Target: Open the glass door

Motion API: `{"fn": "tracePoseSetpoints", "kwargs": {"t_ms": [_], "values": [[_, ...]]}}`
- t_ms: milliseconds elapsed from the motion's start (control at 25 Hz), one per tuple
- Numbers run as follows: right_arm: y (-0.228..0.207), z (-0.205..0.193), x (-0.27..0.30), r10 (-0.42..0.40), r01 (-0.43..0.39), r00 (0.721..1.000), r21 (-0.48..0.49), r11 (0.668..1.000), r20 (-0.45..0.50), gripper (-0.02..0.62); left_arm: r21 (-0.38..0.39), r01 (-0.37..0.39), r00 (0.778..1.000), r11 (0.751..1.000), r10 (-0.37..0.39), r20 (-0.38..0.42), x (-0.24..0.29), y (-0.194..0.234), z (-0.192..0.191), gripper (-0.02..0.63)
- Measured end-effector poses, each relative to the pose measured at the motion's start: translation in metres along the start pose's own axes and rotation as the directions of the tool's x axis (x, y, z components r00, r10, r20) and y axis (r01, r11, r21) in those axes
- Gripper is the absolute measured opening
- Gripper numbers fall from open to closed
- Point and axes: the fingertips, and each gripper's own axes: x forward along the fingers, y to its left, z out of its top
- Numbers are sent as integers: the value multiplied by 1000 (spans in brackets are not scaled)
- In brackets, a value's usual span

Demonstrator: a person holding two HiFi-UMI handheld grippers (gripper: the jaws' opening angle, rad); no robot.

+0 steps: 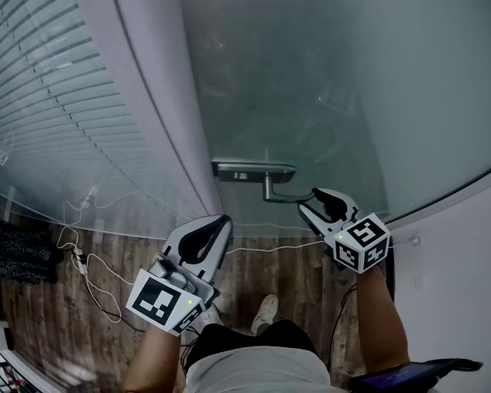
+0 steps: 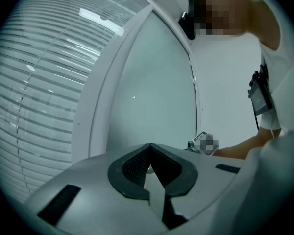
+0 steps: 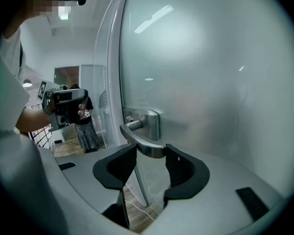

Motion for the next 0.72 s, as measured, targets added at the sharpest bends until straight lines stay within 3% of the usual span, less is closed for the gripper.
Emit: {"fn": "tracePoseSetpoints", "kwargs": {"t_ms": [720], "values": [[-6, -3, 3, -25, 25, 1000, -7, 1000, 12, 172, -11, 9, 1000, 1000, -9, 3, 9, 0, -8, 0]]}}
